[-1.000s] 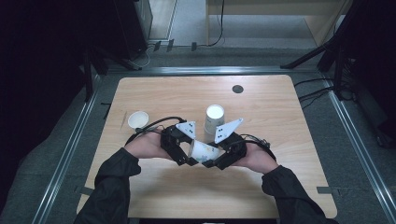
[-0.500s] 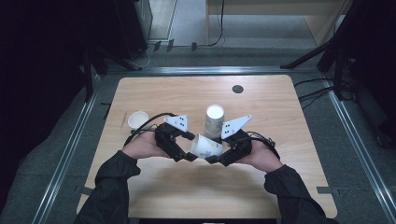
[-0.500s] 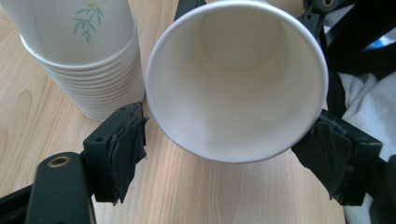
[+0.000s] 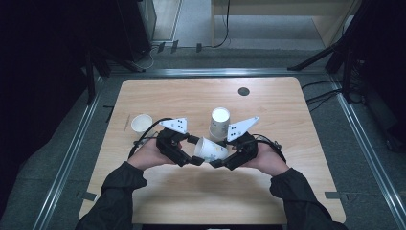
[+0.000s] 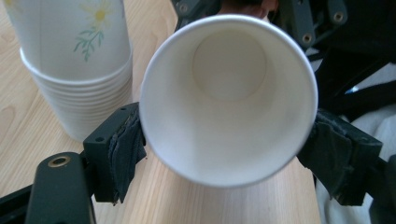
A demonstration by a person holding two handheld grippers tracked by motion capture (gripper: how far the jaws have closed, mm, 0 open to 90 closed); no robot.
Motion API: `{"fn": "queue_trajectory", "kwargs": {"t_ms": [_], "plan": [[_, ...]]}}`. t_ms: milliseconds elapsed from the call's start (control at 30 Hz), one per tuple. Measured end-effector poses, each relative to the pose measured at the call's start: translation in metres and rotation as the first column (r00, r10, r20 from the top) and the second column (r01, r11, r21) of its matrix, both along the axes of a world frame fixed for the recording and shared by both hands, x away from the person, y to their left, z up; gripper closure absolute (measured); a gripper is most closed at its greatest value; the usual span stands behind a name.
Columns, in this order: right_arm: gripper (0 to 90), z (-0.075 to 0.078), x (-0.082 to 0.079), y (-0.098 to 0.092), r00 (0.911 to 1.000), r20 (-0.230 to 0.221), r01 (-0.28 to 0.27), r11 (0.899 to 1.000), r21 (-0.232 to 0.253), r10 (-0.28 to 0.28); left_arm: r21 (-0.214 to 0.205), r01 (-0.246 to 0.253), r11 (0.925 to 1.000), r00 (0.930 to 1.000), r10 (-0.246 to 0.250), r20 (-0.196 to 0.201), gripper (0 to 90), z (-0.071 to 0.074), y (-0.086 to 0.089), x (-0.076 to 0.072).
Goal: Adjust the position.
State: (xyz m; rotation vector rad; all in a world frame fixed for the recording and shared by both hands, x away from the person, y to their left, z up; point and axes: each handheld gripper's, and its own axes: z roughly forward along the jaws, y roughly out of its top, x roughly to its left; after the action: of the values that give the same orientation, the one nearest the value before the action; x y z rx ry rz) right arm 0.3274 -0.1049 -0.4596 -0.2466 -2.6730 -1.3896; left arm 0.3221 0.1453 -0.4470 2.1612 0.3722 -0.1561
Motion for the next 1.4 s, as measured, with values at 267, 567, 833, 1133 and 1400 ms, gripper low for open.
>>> {"fn": "queue_trajectory", "kwargs": {"t_ms": [267, 567, 833, 1133, 1400], "plan": [[34.4, -0.002, 0.0, 0.002, 0.9999, -0.008, -0.006, 1.0, -0.002, 0.006, -0.034, -0.006, 0.9994, 1.0, 0.006, 0.001, 22.8, -0.004, 0.0, 0.0], [33.0, -0.002, -0.001, 0.004, 0.9998, -0.02, -0.007, 1.0, -0.003, 0.007, -0.006, 0.005, 1.0, 0.9998, -0.005, 0.018, 26.3, 0.0, 0.001, -0.001], [27.3, -0.005, 0.0, 0.006, 0.9999, -0.011, 0.009, 1.0, -0.024, -0.009, 0.091, -0.003, 0.9958, 0.9983, -0.002, 0.058, 26.5, 0.012, 0.002, -0.001], [27.3, -0.009, 0.001, 0.007, 0.9997, 0.011, 0.023, 0.999, -0.042, -0.022, 0.262, 0.029, 0.9645, 0.9946, -0.054, 0.088, 26.5, 0.019, -0.009, 0.0], [28.7, -0.013, -0.001, 0.011, 0.9995, 0.022, 0.023, 0.999, -0.05, -0.021, 0.353, 0.038, 0.9348, 0.9918, -0.079, 0.101, 26.5, 0.017, -0.019, 0.001]]}}
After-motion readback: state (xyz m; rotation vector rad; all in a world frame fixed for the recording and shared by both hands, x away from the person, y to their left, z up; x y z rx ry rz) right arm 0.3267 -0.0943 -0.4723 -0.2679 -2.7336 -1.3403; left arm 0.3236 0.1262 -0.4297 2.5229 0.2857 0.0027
